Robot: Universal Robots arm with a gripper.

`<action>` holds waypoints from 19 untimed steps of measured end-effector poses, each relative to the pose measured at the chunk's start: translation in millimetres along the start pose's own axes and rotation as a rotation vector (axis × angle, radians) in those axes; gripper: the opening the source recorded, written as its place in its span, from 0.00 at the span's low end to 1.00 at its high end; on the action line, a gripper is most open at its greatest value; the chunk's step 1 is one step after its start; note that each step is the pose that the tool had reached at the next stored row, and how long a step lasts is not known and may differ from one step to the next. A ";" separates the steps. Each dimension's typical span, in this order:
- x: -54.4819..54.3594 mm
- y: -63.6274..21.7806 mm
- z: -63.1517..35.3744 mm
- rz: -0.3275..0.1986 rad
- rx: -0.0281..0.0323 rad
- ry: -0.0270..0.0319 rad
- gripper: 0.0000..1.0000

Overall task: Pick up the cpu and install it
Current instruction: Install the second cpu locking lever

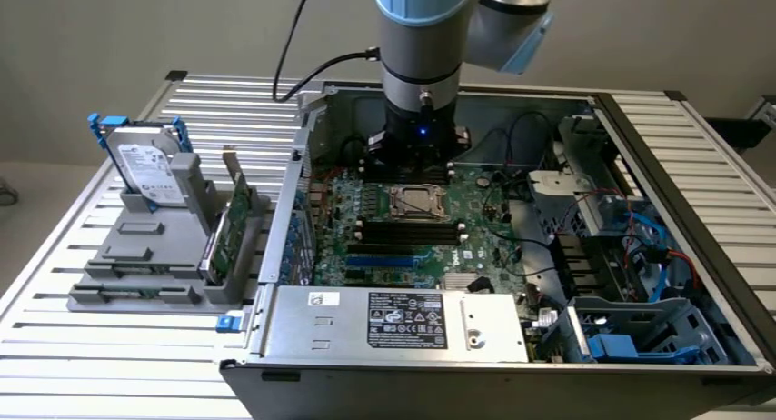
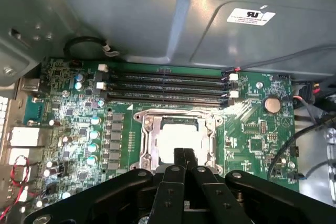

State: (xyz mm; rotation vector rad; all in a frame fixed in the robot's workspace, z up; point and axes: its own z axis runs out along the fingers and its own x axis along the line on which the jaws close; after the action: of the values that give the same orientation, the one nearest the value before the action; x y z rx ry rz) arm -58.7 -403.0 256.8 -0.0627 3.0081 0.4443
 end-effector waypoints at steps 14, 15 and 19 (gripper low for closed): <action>2.9 -35.7 -13.5 0.009 -0.0003 0.0267 0.11; 4.3 -36.4 -13.8 0.010 -0.0004 0.0284 0.11; 14.3 -36.9 -12.7 0.011 -0.0006 0.0338 0.11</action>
State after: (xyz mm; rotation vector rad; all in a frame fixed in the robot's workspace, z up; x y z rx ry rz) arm -72.1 -442.3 256.8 -0.0546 3.0429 0.4496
